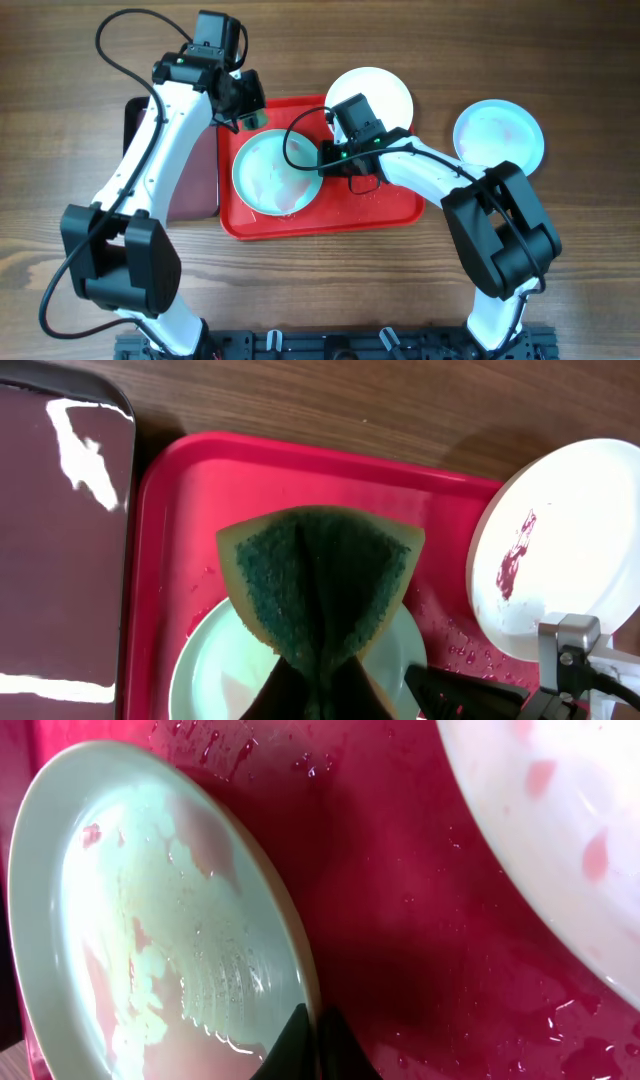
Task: Clean dirty plates on tray and stack at the side
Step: 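Raise the sponge off the plate with the left gripper, then lift the blue-rimmed plate with the right gripper and stack it on the cleaned plate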
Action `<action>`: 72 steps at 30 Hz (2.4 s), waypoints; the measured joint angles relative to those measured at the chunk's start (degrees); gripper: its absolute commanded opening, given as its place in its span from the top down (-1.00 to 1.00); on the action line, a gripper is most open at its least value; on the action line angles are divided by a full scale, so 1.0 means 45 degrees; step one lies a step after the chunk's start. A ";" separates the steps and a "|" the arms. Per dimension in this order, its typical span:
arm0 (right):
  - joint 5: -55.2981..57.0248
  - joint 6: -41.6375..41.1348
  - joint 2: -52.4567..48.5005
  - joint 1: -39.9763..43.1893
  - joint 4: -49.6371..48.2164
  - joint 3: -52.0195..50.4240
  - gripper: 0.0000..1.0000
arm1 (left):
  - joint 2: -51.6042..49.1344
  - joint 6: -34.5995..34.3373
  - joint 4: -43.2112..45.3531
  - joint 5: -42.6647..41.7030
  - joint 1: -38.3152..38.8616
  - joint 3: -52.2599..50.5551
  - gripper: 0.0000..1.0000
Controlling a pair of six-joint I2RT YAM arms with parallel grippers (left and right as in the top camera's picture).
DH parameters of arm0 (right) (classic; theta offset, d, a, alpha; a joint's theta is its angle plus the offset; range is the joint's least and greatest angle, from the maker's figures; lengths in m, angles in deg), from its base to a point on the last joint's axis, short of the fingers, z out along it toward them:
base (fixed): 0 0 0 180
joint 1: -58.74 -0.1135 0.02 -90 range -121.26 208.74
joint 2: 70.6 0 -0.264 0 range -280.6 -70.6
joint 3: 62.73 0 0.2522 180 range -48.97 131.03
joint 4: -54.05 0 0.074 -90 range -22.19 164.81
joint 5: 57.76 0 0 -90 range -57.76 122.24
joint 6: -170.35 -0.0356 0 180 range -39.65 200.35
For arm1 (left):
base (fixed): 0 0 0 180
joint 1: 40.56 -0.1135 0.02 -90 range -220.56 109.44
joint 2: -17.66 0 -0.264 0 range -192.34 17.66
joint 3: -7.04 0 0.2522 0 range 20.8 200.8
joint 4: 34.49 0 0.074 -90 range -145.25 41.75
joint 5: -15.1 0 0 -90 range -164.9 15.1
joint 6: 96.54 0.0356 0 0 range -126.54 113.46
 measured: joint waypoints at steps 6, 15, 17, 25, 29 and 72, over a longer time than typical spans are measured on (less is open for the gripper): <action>0.0831 0.0151 0.1117 -0.0024 0.2370 0.0019 0.91 | -0.0068 -0.0340 -0.0078 -0.0738 0.0000 0.0000 0.92; 0.6824 0.0772 0.5484 -0.1064 0.4488 0.0024 0.91 | -0.0068 -0.0384 -0.0107 -0.0889 0.0000 -0.0024 0.92; 0.8238 0.0831 0.5498 -0.1671 0.4522 0.0024 0.91 | -0.0068 -0.0384 -0.0107 -0.0889 0.0000 -0.0024 0.92; 1.5110 0.1647 0.5498 -0.4634 0.4711 0.0024 0.91 | -0.0068 -0.0389 -0.0199 -0.0928 0.0000 -0.0024 0.92; 1.8306 0.2487 0.5498 -0.6081 0.4284 0.0024 0.91 | -0.0073 -0.0427 -0.0262 -0.0928 0.0000 -0.0024 0.92; 1.0035 -0.1001 0.8913 -0.2225 0.7169 0.0058 0.92 | -0.0068 -0.0432 -0.0777 -0.0933 0.0000 -0.0034 0.92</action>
